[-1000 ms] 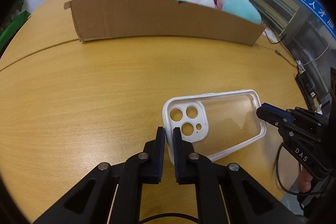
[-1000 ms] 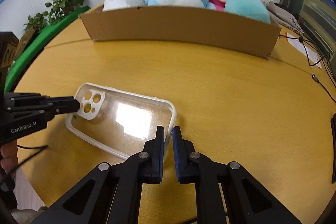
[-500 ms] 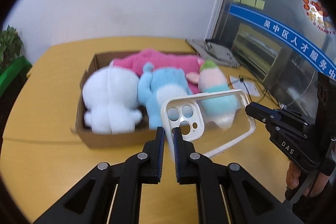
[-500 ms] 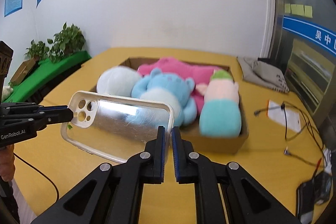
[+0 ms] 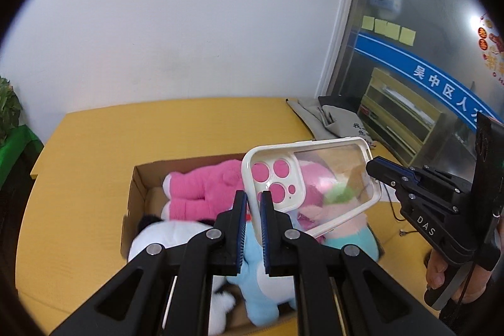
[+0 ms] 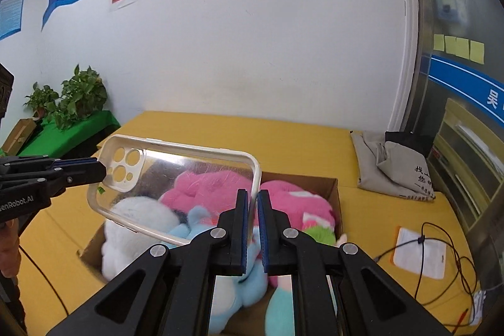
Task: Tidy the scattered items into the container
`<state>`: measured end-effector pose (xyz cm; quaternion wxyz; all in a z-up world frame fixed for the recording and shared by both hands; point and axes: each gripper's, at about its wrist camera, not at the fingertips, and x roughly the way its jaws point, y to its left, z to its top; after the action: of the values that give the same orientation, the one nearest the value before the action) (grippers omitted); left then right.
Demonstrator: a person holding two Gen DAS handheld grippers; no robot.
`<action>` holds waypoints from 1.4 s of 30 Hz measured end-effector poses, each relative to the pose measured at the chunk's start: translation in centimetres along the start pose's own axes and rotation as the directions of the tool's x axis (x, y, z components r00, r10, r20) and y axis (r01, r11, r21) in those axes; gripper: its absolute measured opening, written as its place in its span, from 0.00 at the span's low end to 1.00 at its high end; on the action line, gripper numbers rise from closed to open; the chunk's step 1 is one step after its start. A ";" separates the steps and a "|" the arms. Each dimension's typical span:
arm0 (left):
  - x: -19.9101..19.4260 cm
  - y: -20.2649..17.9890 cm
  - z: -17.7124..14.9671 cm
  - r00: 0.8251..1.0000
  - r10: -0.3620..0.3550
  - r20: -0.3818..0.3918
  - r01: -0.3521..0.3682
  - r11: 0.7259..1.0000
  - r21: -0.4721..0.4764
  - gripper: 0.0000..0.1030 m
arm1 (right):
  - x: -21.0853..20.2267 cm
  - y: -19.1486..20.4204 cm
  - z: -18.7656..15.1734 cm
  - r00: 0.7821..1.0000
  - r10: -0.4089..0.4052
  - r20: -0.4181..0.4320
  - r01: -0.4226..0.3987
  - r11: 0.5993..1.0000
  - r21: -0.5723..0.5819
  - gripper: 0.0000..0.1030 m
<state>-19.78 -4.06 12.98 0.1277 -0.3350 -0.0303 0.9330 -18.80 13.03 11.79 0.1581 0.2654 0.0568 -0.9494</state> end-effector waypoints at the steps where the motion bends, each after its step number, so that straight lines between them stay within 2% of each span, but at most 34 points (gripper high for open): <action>1: 1.3 0.2 0.7 1.000 0.011 -0.006 -0.011 1.000 0.008 0.08 | 1.3 -0.5 0.4 1.000 0.002 -0.010 -0.002 1.000 0.011 0.07; 5: 6.5 1.4 2.0 0.999 0.020 -0.042 -0.020 1.000 0.009 0.08 | 7.4 -2.4 1.5 0.997 0.007 -0.076 -0.002 0.998 0.060 0.06; 8: 10.9 2.5 1.7 0.994 0.044 -0.102 -0.044 0.999 0.005 0.08 | 11.7 -3.1 1.2 0.991 0.001 -0.137 0.008 0.998 0.069 0.06; 11: 15.9 3.9 0.0 0.980 0.040 -0.197 -0.046 0.999 -0.026 0.07 | 16.7 -3.6 -0.5 0.971 0.010 -0.238 0.010 0.997 0.082 0.06; 13: 19.2 4.7 -1.9 0.959 0.043 -0.280 -0.057 0.997 -0.042 0.08 | 19.6 -3.7 -2.3 0.952 0.002 -0.305 0.022 0.997 0.075 0.06; 14: 20.0 4.7 -2.7 0.955 0.062 -0.290 -0.073 0.997 -0.029 0.08 | 20.5 -3.8 -3.2 0.945 0.000 -0.327 0.026 0.997 0.073 0.06; 15: 20.0 4.6 -3.1 0.957 0.074 -0.282 -0.081 0.997 -0.014 0.08 | 20.6 -3.9 -3.7 0.948 0.002 -0.318 0.022 0.997 0.072 0.06; 18: 19.3 4.9 -2.6 0.962 0.069 -0.264 -0.073 0.997 -0.005 0.10 | 19.7 -4.1 -3.4 0.954 0.013 -0.299 0.010 0.997 0.075 0.07; 20: 18.4 5.0 -2.0 0.966 0.078 -0.246 -0.086 0.996 -0.020 0.23 | 19.6 -4.6 -3.2 0.953 0.014 -0.302 0.010 0.997 0.080 0.13; 21: 17.5 4.9 -1.7 0.971 0.087 -0.224 -0.094 0.995 -0.023 0.37 | 19.1 -4.7 -3.1 0.955 0.015 -0.297 0.010 0.996 0.083 0.23; 22: 16.6 4.9 -1.4 0.976 0.090 -0.197 -0.096 0.995 -0.020 0.47 | 18.6 -4.7 -3.1 0.957 0.019 -0.288 0.008 0.996 0.090 0.44; 23: 15.3 4.7 -1.1 0.982 0.098 -0.163 -0.102 0.995 -0.014 0.49 | 18.0 -4.7 -3.1 0.961 0.023 -0.274 0.004 0.995 0.098 0.58; 24: 13.8 4.6 -0.9 0.986 0.108 -0.128 -0.111 0.994 -0.012 0.52 | 17.1 -4.8 -3.0 0.967 0.030 -0.253 -0.003 0.994 0.109 0.83; 25: 12.6 4.5 -0.7 0.988 0.112 -0.107 -0.114 0.993 -0.013 0.56 | 15.9 -4.7 -3.0 0.972 0.051 -0.229 -0.023 0.992 0.121 0.96; 26: 11.2 4.3 -0.9 0.989 0.115 -0.089 -0.117 0.993 -0.015 0.60 | 14.4 -4.7 -2.9 0.975 0.083 -0.204 -0.056 0.990 0.133 0.97; 28: 8.3 3.6 -1.8 0.991 0.122 -0.046 -0.123 0.992 -0.010 0.78 | 11.1 -4.4 -3.2 0.979 0.125 -0.163 -0.103 0.985 0.139 0.99; 31: 4.1 1.8 -4.8 0.992 0.126 0.011 -0.126 0.992 0.014 0.78 | 6.1 -3.0 -4.6 0.982 0.136 -0.130 -0.121 0.985 0.120 1.00; 33: 2.3 0.4 -6.9 0.992 0.123 0.027 -0.124 0.991 0.041 0.78 | 3.4 -1.4 -6.3 0.987 0.112 -0.120 -0.103 0.992 0.075 1.00; 36: 0.2 -1.3 -10.1 0.988 0.147 0.045 -0.150 0.986 0.067 0.78 | 0.7 1.2 -8.9 0.993 0.067 -0.098 -0.067 0.998 0.003 1.00; 38: -0.9 -2.2 -11.8 0.986 0.158 0.050 -0.161 0.984 0.078 0.78 | -0.4 2.1 -10.4 0.993 0.071 -0.097 -0.072 0.997 -0.003 1.00; 40: -2.2 -2.4 -13.4 0.979 0.193 0.061 -0.196 0.980 0.046 0.78 | -1.2 2.6 -11.5 0.993 0.061 -0.099 -0.061 0.998 0.003 1.00; 42: -3.4 -2.3 -14.8 0.980 0.186 0.067 -0.186 0.982 0.002 0.78 | -2.3 2.9 -12.5 0.995 0.042 -0.092 -0.041 0.999 0.003 1.00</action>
<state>-7.38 -3.12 4.00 0.0403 -0.3046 0.0008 0.9516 -9.94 13.34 2.25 0.1748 0.3099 0.0579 -0.9327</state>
